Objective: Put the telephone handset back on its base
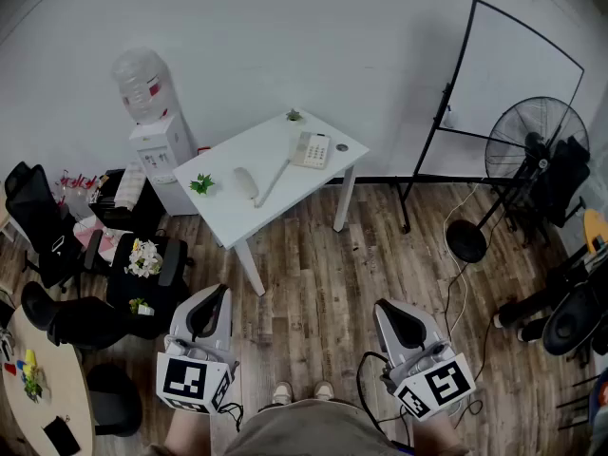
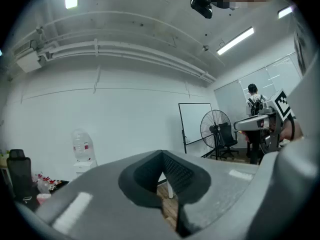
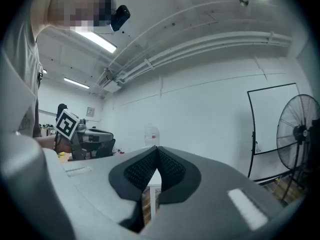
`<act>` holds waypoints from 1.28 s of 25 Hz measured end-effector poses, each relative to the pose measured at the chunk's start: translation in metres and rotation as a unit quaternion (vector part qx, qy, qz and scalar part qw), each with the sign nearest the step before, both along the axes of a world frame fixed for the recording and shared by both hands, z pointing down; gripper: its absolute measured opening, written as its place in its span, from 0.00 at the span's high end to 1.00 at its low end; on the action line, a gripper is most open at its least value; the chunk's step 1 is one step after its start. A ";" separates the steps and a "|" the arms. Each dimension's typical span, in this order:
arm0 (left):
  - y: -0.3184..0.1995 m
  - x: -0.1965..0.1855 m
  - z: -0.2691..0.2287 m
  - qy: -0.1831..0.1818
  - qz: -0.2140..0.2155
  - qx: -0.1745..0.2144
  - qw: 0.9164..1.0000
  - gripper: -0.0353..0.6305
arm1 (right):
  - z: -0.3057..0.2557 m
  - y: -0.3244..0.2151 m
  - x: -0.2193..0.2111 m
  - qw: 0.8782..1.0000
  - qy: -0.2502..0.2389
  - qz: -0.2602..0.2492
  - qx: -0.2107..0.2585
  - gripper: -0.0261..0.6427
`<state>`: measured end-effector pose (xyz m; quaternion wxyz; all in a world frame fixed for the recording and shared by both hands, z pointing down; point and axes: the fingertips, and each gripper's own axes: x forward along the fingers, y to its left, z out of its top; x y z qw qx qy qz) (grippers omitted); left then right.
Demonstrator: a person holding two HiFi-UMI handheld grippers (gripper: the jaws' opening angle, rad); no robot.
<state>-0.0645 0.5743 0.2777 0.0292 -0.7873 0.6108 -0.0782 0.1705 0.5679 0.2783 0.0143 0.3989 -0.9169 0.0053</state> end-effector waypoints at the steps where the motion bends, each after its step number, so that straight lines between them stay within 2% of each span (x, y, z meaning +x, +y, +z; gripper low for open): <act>1: -0.001 0.003 0.001 0.000 -0.001 0.000 1.000 0.94 | 0.001 -0.002 0.003 1.000 -0.002 -0.001 -0.001 0.92; 10: -0.015 0.031 0.004 0.000 -0.013 -0.013 1.000 0.94 | 0.010 -0.022 0.042 0.999 -0.024 0.012 -0.019 0.92; 21: -0.040 0.072 0.016 -0.009 -0.008 -0.018 1.000 0.94 | 0.022 -0.040 0.077 0.999 -0.027 0.007 -0.029 0.92; 22: -0.043 0.075 0.016 -0.010 -0.008 -0.017 1.000 0.94 | 0.025 -0.041 0.080 0.999 -0.024 0.002 -0.033 0.90; 25: -0.051 0.083 0.012 -0.011 -0.012 -0.013 1.000 0.94 | 0.029 -0.050 0.088 0.999 -0.019 0.007 -0.037 0.63; 26: -0.052 0.084 0.011 -0.011 -0.013 -0.012 1.000 0.94 | 0.030 -0.053 0.091 0.999 -0.022 0.015 -0.037 0.58; 32: -0.061 0.085 0.020 -0.013 -0.018 -0.023 0.999 0.94 | 0.031 -0.069 0.099 0.998 -0.034 0.026 -0.037 0.56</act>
